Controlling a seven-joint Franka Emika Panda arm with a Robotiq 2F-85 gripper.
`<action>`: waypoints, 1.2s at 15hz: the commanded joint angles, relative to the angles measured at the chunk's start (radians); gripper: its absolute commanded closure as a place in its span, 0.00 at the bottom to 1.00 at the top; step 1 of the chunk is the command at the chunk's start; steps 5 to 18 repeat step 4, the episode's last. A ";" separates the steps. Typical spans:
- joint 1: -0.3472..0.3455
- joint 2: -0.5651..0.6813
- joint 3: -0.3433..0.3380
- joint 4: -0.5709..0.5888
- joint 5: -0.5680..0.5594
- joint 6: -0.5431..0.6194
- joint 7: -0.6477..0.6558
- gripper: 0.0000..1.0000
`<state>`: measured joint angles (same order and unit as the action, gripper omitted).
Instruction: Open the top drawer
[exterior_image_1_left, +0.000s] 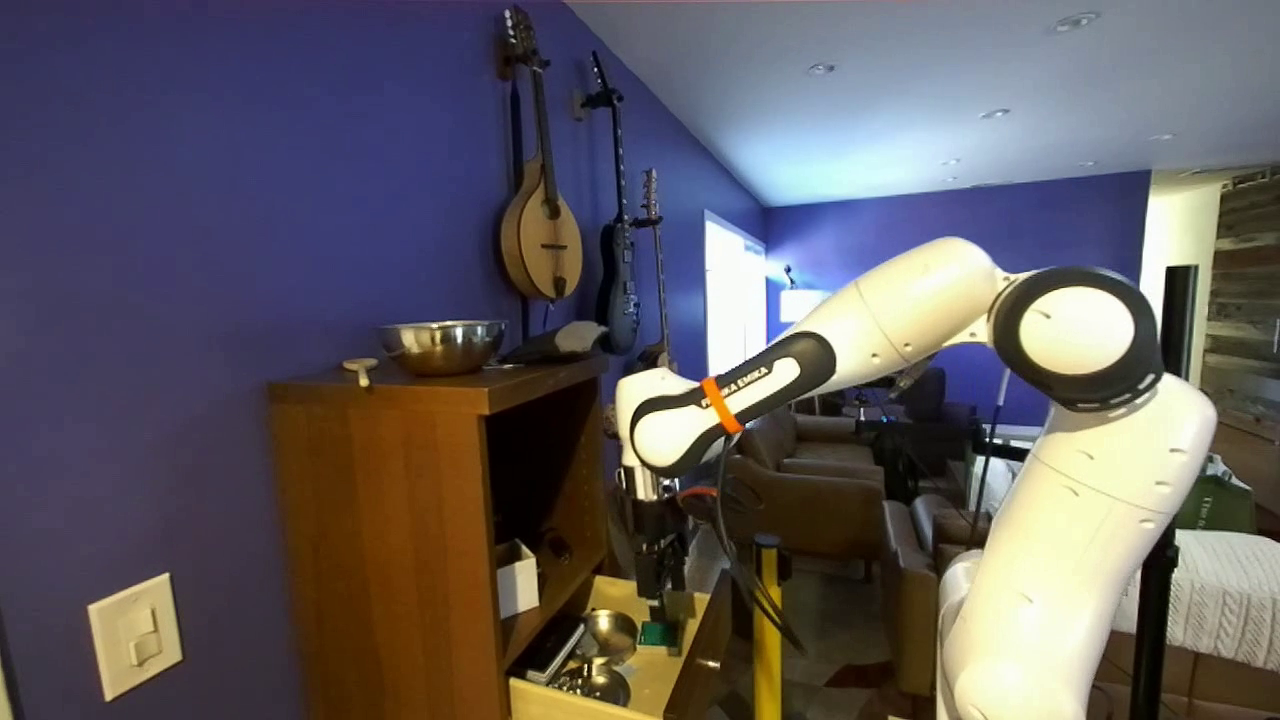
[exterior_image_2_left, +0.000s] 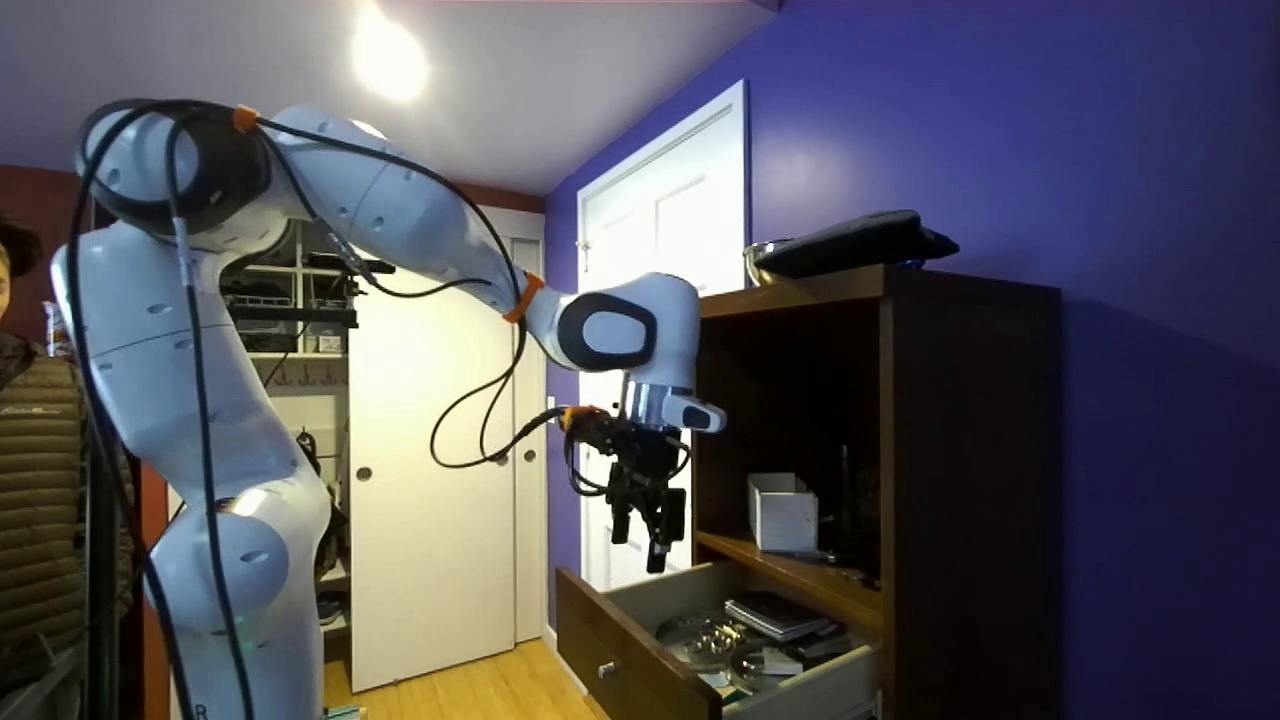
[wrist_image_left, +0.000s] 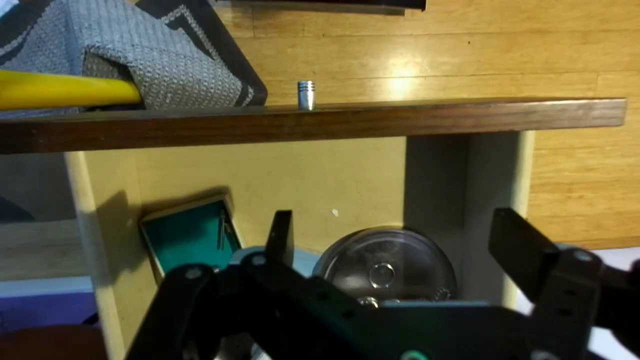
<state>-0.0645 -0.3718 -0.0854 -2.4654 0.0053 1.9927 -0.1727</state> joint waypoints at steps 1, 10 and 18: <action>0.000 -0.224 -0.018 -0.107 -0.024 0.022 -0.063 0.00; 0.011 -0.191 -0.021 -0.065 -0.024 -0.002 -0.073 0.00; 0.011 -0.191 -0.021 -0.065 -0.024 -0.002 -0.073 0.00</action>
